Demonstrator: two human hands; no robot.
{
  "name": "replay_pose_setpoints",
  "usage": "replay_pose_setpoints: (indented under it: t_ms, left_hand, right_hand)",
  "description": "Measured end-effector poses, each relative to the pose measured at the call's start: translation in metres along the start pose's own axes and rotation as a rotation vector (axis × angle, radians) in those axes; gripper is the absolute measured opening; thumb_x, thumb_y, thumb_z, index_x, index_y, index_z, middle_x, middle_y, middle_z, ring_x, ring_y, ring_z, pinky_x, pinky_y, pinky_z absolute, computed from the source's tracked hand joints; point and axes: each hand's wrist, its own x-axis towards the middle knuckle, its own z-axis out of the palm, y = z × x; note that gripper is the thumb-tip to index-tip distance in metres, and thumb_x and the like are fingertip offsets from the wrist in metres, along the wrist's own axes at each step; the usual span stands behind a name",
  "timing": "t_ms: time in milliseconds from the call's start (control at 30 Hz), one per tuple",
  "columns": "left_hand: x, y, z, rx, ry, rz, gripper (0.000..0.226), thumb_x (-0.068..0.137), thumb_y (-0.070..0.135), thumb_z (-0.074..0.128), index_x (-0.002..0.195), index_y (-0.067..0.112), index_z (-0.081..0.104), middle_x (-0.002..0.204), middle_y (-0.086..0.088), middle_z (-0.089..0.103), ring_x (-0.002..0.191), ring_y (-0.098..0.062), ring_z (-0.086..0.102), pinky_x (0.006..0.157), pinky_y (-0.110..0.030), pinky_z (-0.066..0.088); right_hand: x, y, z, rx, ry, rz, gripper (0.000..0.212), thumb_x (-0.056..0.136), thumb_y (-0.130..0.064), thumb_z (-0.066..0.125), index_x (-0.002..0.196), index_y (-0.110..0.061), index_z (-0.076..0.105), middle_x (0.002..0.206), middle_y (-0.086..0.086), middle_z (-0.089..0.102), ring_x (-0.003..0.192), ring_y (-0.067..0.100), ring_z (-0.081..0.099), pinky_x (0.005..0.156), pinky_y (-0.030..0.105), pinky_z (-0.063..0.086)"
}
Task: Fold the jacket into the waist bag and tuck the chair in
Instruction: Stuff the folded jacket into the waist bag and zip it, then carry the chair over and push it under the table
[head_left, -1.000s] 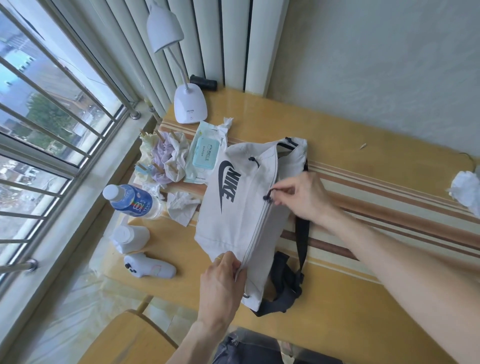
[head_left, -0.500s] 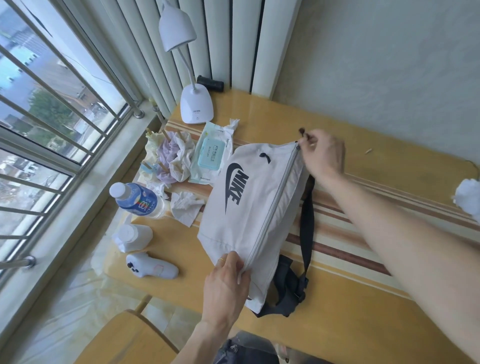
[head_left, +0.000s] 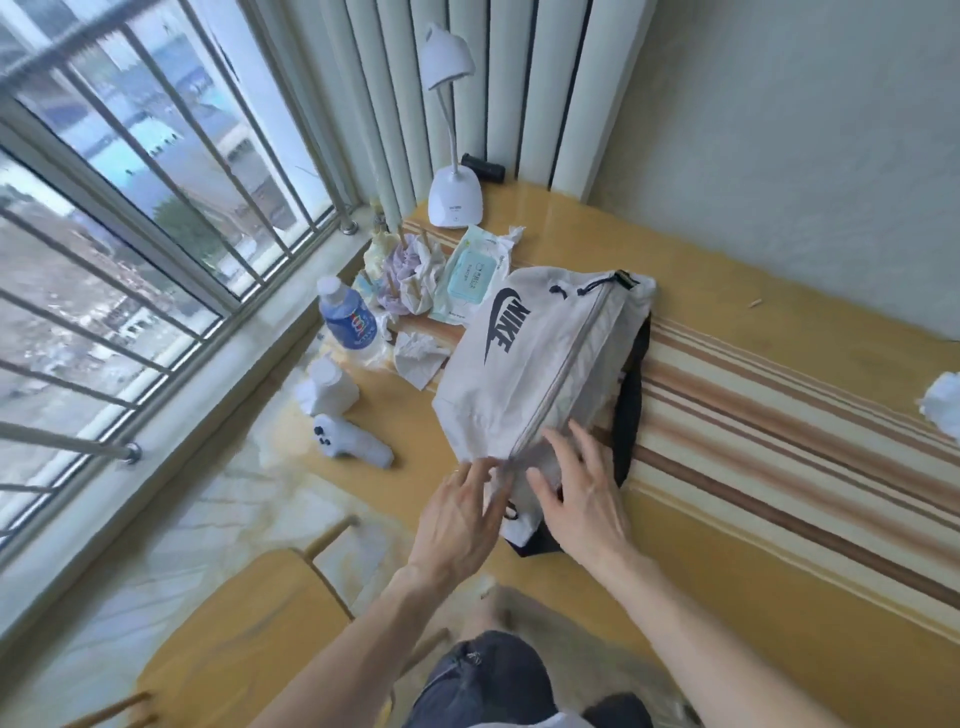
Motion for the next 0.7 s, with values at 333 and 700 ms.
replay_pose_setpoints:
  t_ms: [333,700]
  left_hand:
    - [-0.238,-0.029,0.006,0.006,0.105,-0.113,0.037,0.105,0.042,0.04,0.131,0.019,0.053,0.116,-0.006,0.068,0.099,-0.025,0.066,0.077,-0.035,0.049]
    - [-0.469,-0.076,-0.036,0.062,0.39,-0.365,0.037,0.102,0.046,0.042,0.13,0.026,0.056,0.116,0.0,0.068,0.106,-0.02,0.062,0.087,-0.039,0.052]
  right_hand:
    - [-0.207,-0.027,0.042,0.188,0.072,-0.183,0.046,0.099,-0.033,0.059,0.141,-0.014,0.054,0.137,0.01,0.057,0.127,0.028,0.055,0.104,0.04,0.043]
    - [-0.408,-0.089,0.1,0.344,-0.181,-0.252,0.034,0.1,-0.041,0.055,0.132,-0.033,0.053,0.128,-0.003,0.06,0.116,0.015,0.059,0.095,0.036,0.05]
